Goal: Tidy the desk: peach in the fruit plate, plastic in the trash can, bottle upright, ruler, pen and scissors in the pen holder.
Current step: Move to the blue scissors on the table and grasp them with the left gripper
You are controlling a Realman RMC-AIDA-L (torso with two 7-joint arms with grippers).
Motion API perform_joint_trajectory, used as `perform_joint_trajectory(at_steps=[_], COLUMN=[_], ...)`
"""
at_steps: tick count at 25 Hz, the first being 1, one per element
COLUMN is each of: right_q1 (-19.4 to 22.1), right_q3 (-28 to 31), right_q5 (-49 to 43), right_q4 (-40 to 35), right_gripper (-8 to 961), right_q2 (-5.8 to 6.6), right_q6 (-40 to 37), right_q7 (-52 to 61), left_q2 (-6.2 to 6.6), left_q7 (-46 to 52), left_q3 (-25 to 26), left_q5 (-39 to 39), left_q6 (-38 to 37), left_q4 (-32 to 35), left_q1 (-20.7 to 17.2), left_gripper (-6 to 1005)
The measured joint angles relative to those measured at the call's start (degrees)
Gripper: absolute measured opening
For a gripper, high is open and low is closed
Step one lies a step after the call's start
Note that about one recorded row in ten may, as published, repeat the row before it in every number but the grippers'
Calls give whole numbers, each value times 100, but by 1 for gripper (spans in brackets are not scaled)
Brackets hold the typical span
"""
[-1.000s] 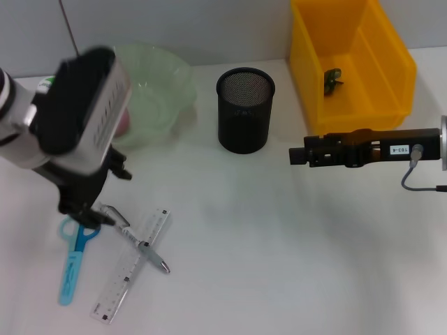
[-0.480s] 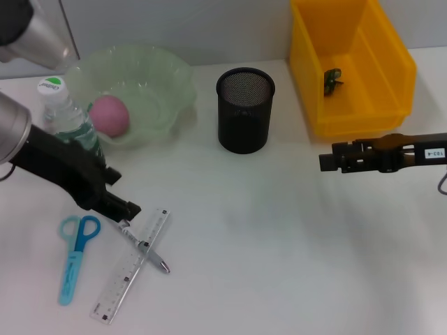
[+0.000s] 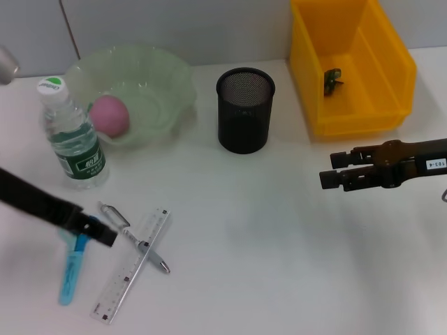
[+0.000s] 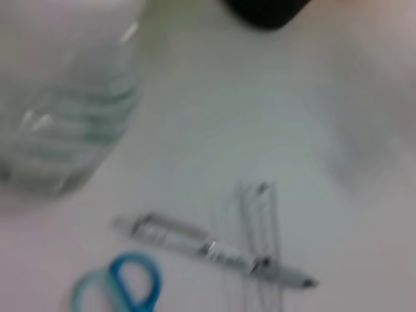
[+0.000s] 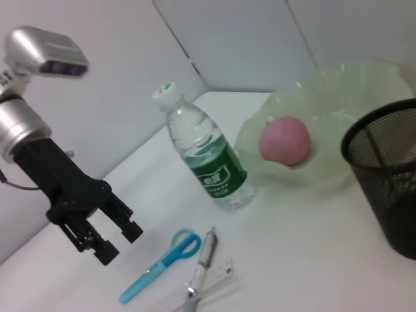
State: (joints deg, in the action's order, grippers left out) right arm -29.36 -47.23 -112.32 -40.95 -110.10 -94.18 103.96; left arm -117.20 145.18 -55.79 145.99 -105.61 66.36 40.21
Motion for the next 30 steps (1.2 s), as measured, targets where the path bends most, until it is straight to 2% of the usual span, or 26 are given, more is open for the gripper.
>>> perform_joint_trajectory(at_steps=[4,11,16,18,30], right_q1=[-5,-27,-65,-69,-95], right_q3=[-7,-10,-30,-32,-32], right_q5=[-1,-1,-1,-1,0], right_q4=[-7,-10,-7,-9,-14], right_gripper=[824,824,825,825,824], right_q2=[-15,-36,-38,-38,-12], right_q6=[-15,10,28,30,32], right_q7=[-63,-99,-101,-103,-105], left_q2=[20,-20,-99,-121,-151], left_q7=[278,829,1094,1460,1957], left_q3=[-11,-38,-104,-427,-717], left_q5=[302,805,1172,1362,1413], left_q6=[-60,240,353,497,725], left_q4=[-93,-291,-310,-425,-480], left_q1=[-86,36,160,266,352], left_gripper=[764,762,757,757,754])
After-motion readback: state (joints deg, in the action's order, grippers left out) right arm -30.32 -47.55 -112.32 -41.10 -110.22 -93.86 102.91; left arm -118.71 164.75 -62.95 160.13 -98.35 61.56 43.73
